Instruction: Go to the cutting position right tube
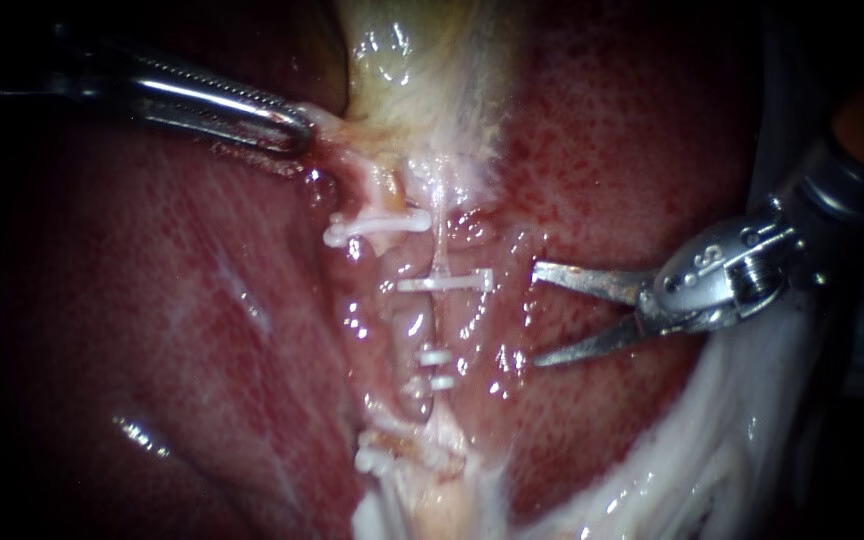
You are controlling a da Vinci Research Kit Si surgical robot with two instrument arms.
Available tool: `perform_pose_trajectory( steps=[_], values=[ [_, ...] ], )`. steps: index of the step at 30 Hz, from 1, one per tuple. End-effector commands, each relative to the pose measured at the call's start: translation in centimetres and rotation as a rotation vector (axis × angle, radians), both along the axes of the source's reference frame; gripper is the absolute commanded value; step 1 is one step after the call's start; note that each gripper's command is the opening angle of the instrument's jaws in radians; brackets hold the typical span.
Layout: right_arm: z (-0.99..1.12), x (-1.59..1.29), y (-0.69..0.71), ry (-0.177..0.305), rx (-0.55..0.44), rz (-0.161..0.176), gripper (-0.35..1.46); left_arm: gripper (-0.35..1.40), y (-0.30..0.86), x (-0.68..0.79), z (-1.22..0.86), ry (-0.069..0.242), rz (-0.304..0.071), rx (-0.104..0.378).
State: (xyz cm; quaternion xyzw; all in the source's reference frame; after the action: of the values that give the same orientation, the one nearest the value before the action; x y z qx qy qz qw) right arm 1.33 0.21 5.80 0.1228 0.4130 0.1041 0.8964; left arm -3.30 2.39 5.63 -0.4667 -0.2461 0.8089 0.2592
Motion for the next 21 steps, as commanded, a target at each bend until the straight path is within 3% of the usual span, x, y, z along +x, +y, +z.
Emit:
perform_pose_trajectory(
  steps=[1, 6, 9, 15, 21],
  values=[
    [0.00, 0.00, 0.00, 0.000, 0.000, 0.000, 1.43, -0.35, 0.01, 0.02, -0.03, -0.002, 0.002, 0.003],
    [0.00, 0.00, 0.00, 0.000, 0.000, 0.001, 1.43, -0.35, 0.16, 0.22, -0.36, 0.006, -0.015, -0.006],
    [0.00, 0.01, 0.00, 0.002, 0.000, 0.003, 1.43, -0.35, 0.17, 0.25, -0.47, 0.003, -0.020, -0.017],
    [0.00, 0.06, 0.02, 0.019, 0.004, 0.000, 1.43, -0.35, 0.15, 0.23, -0.48, 0.004, -0.022, -0.018],
    [0.04, 0.25, 0.01, 0.053, 0.176, 0.005, 1.43, -0.35, 0.14, 0.24, -0.48, 0.004, -0.022, -0.018]
  ],
)
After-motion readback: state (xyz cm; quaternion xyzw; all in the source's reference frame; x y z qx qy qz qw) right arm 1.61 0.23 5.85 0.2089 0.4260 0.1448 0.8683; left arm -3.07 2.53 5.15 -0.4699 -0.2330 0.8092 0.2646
